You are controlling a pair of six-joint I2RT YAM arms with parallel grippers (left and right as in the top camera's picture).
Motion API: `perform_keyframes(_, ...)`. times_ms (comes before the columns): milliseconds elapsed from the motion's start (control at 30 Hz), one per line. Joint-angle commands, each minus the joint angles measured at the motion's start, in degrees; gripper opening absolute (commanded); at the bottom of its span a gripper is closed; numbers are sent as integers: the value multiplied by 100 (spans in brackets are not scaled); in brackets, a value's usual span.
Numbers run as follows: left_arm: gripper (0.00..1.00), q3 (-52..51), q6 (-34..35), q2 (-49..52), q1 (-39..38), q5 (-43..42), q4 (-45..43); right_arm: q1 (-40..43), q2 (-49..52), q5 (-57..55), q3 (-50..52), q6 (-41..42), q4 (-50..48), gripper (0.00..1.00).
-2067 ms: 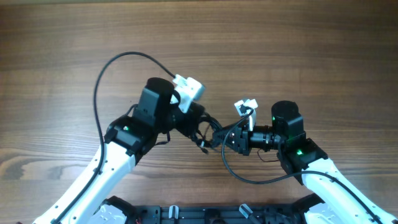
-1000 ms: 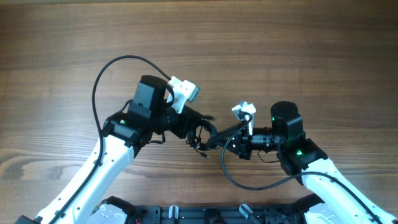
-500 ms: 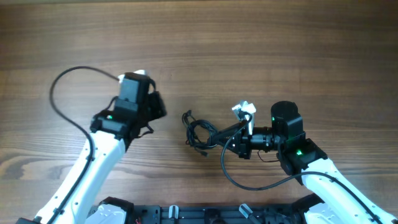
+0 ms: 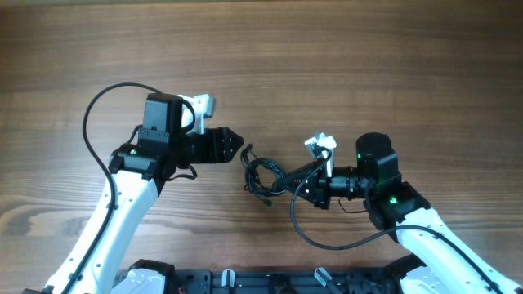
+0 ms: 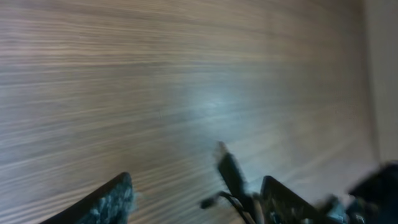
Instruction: Untangle cables
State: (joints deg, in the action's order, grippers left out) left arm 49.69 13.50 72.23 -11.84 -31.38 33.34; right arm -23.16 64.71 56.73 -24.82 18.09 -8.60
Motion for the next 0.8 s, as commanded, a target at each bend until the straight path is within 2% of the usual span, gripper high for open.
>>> perform_keyframes(0,63,74,-258,140,-31,-802,11,-13,-31,35,-24,11,-37,5)
perform_keyframes(167,61,74,-260,590,-295,-1034,2,-13,-31,35,-24,11,-37,5)
perform_keyframes(200,56,74,-262,682,-378,-1143,-13,-13,-31,35,-24,11,-35,5)
perform_keyframes(333,8,74,-282,739,-601,-1165,-74,-13,-31,35,-24,9,-37,5)
perform_keyframes(367,4,74,-282,739,-605,-1156,-94,-13,-31,33,-24,13,-37,5)
perform_keyframes(433,4,74,-271,739,-566,-745,-120,-13,-31,-4,-24,125,-35,4)
perform_keyframes(500,4,74,-111,726,-452,-90,-94,-13,-31,-382,-24,704,7,5)
perform_keyframes(533,4,74,103,715,-376,264,-72,-13,-31,-551,-24,933,35,4)
perform_keyframes(600,4,74,955,623,-55,1325,42,-13,-31,-1281,-24,2048,223,5)
perform_keyframes(633,4,74,1252,586,39,1589,72,-13,-31,-1364,-22,2247,245,5)
perform_keyframes(767,4,74,2035,501,254,1945,11,-13,-31,-1368,-20,2758,238,8)
